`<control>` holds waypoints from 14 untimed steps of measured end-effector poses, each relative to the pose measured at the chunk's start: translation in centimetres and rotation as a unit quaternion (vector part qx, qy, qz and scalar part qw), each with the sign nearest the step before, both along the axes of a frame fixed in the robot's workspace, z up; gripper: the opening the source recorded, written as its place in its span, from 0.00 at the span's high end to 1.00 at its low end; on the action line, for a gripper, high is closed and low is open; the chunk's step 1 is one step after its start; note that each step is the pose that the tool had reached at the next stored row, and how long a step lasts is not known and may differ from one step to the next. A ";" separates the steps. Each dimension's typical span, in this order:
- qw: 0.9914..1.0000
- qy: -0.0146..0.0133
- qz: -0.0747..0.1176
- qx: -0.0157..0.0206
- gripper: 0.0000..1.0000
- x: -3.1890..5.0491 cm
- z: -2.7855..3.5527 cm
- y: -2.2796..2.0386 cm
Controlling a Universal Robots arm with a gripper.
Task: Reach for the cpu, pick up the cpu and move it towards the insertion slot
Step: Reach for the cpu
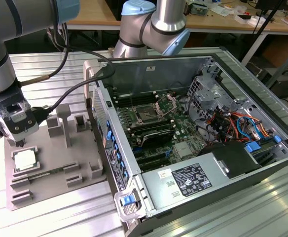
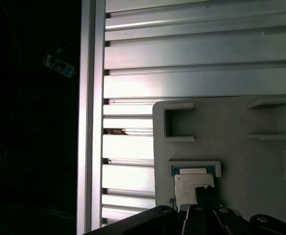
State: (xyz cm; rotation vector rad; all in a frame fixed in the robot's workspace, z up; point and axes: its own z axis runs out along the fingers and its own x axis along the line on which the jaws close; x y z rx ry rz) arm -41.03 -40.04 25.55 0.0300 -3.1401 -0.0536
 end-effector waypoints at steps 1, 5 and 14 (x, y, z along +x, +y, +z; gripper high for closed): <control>1.000 0.000 0.000 0.000 0.89 0.00 -0.02 0.00; 1.000 0.000 0.000 0.000 0.89 0.00 -0.14 0.00; 1.000 0.000 0.000 0.000 0.89 0.01 -0.32 0.05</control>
